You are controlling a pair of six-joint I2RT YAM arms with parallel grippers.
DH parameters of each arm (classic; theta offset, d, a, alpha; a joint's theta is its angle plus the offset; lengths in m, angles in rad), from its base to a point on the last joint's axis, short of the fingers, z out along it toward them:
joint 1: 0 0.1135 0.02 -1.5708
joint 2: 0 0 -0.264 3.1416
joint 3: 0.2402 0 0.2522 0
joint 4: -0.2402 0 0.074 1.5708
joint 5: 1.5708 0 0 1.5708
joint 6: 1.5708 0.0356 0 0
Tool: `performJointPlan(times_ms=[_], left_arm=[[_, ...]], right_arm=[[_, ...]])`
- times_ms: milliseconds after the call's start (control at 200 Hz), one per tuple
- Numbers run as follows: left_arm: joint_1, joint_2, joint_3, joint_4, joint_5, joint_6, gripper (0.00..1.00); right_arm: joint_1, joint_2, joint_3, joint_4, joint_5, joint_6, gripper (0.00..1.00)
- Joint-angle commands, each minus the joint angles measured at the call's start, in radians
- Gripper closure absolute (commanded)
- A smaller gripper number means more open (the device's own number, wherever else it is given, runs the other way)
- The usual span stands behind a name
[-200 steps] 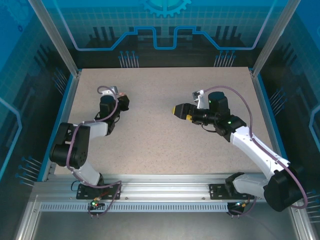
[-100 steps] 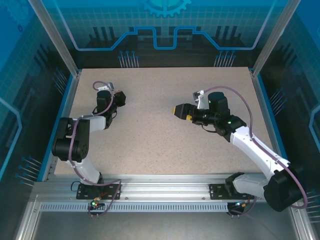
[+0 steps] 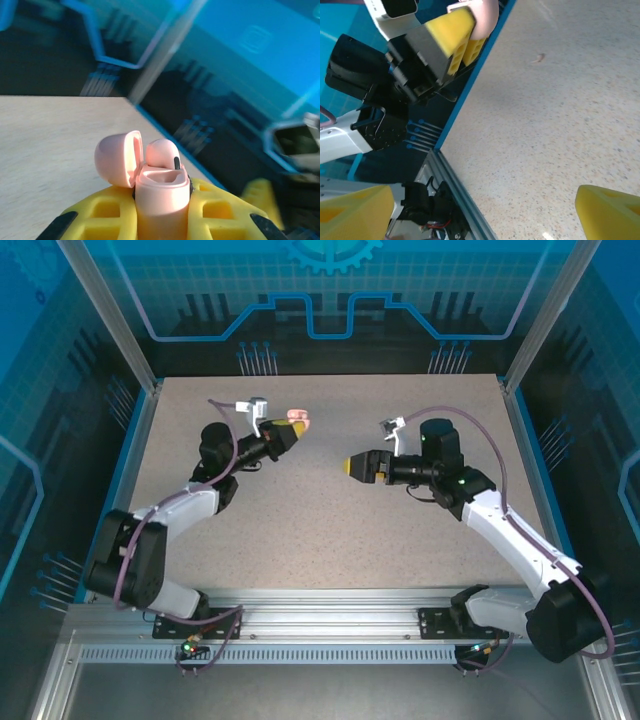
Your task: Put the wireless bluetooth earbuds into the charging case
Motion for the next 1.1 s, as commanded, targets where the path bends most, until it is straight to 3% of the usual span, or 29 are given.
performJointPlan(times_ms=[0,250,395,520,710,910,1095], left_arm=[[-0.053,-0.086,0.012,-0.018,0.080,-0.005,1.00],[-0.132,-0.144,0.051,-0.035,0.088,-0.098,1.00],[-0.182,-0.144,0.061,-0.061,0.130,-0.047,1.00],[-0.199,-0.130,0.083,-0.081,0.185,-0.033,1.00],[-0.212,-0.116,0.111,-0.132,0.246,-0.011,1.00],[-0.218,-0.124,0.101,-0.130,0.251,0.000,1.00],[-0.222,-0.127,0.099,-0.147,0.247,0.031,1.00]], right_arm=[[-0.009,-0.013,0.055,0.067,-0.115,-0.054,0.06],[-0.043,-0.027,0.105,0.075,-0.137,-0.097,0.10],[-0.066,-0.010,0.120,0.154,-0.131,-0.011,0.11],[-0.072,0.008,0.169,0.109,-0.119,-0.025,0.13],[-0.096,0.013,0.200,0.002,-0.101,-0.081,0.24],[-0.107,-0.014,0.171,-0.027,-0.092,-0.086,0.41],[-0.108,-0.030,0.143,0.008,-0.110,-0.050,0.43]])
